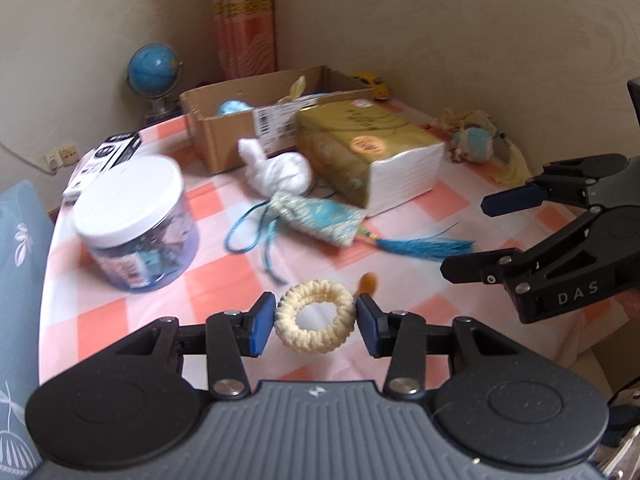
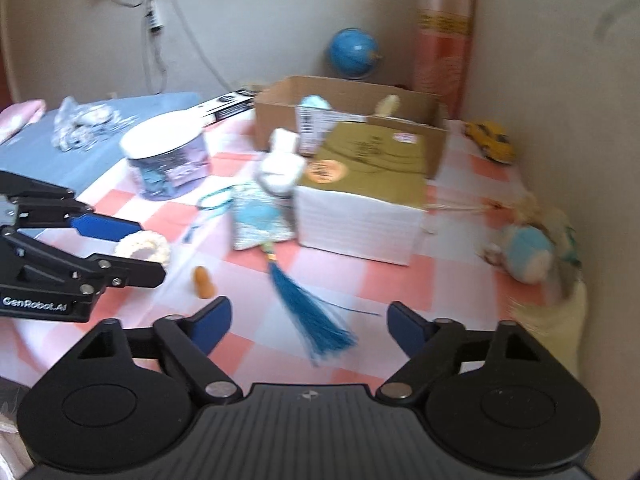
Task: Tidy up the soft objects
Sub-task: 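Regrip the crocheted ring with the left gripper and lift it, then grasp the small orange egg on the table with the right gripper, then carry the orange egg over the box and open the right gripper, then carry the crocheted ring to the box and open the left gripper, then move the right gripper to the cream drawstring pouch and close on it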
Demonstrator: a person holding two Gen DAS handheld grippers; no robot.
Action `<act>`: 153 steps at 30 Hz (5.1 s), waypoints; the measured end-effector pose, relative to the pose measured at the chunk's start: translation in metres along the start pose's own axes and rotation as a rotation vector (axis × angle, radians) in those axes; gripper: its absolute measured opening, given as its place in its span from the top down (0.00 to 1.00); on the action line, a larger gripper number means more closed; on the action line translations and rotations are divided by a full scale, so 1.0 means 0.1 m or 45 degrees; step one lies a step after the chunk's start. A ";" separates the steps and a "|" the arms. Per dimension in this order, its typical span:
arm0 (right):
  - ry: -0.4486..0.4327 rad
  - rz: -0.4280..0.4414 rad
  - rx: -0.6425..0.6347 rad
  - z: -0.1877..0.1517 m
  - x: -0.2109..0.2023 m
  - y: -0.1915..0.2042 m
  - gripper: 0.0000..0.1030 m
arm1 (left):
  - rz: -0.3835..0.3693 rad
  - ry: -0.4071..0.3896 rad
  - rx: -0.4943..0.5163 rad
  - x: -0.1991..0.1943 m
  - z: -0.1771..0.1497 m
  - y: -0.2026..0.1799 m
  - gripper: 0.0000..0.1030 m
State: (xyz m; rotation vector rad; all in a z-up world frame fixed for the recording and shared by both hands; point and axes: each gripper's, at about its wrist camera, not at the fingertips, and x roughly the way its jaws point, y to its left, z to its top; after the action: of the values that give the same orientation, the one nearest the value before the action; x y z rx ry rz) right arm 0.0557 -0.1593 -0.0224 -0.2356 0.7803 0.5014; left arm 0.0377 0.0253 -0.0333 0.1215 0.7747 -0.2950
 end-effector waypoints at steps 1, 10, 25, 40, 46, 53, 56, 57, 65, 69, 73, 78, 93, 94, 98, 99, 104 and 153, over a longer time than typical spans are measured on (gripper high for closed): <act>0.002 0.015 -0.025 0.02 0.03 0.05 0.20 | 0.005 0.000 -0.009 -0.01 -0.02 0.03 0.58; 0.007 0.057 -0.176 0.23 0.25 0.40 0.24 | 0.028 -0.014 -0.075 -0.07 -0.11 0.27 0.58; 0.073 0.147 -0.204 0.29 0.41 0.55 0.42 | 0.028 -0.031 -0.114 -0.09 -0.17 0.47 0.58; 0.096 0.149 -0.212 0.17 0.41 0.61 0.86 | 0.027 -0.017 -0.084 -0.09 -0.17 0.42 0.58; 0.073 0.142 -0.217 0.20 0.32 0.59 0.86 | 0.025 -0.020 -0.066 -0.11 -0.15 0.41 0.58; 0.009 0.110 -0.242 0.35 0.12 0.51 0.86 | 0.015 -0.025 -0.036 -0.18 -0.10 0.41 0.58; -0.031 0.084 -0.243 0.50 0.04 0.41 0.86 | 0.011 -0.031 -0.029 -0.20 -0.07 0.41 0.58; -0.043 0.072 -0.245 0.56 0.03 0.38 0.86 | 0.008 -0.032 -0.028 -0.20 -0.06 0.40 0.58; -0.119 -0.014 -0.232 1.25 0.18 0.01 0.86 | -0.005 -0.038 -0.028 -0.21 -0.05 0.38 0.58; -0.137 -0.054 -0.231 1.61 0.36 -0.16 0.86 | 0.002 -0.034 -0.030 -0.20 -0.05 0.39 0.58; -0.130 -0.079 -0.211 1.92 0.62 -0.33 0.86 | 0.017 -0.024 -0.050 -0.19 -0.05 0.40 0.58; -0.069 -0.058 -0.132 2.11 0.89 -0.52 0.73 | 0.033 -0.011 -0.060 -0.17 -0.03 0.39 0.58; -0.094 0.006 0.069 1.63 0.45 -0.56 0.00 | 0.010 -0.014 -0.007 -0.13 0.17 0.34 0.58; -0.089 0.000 0.080 1.58 0.40 -0.55 0.00 | 0.005 -0.015 -0.007 -0.13 0.20 0.34 0.58; -0.092 -0.076 0.085 1.31 0.18 -0.45 0.00 | 0.003 -0.025 0.006 -0.12 0.35 0.33 0.58; -0.097 -0.096 0.084 1.23 0.12 -0.42 0.00 | 0.004 -0.034 0.015 -0.12 0.39 0.34 0.58; -0.119 -0.172 0.103 0.74 -0.09 -0.34 0.00 | 0.024 -0.085 0.053 -0.10 0.63 0.33 0.58; -0.024 -0.374 0.283 0.03 -0.38 -0.64 0.00 | 0.011 -0.061 0.024 0.20 0.58 -0.12 0.00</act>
State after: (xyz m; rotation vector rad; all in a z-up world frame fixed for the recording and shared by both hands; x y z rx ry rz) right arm 0.0672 -0.2262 0.0086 -0.1354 0.7613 0.1381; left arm 0.0864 -0.0027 -0.0059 0.1349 0.7235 -0.2960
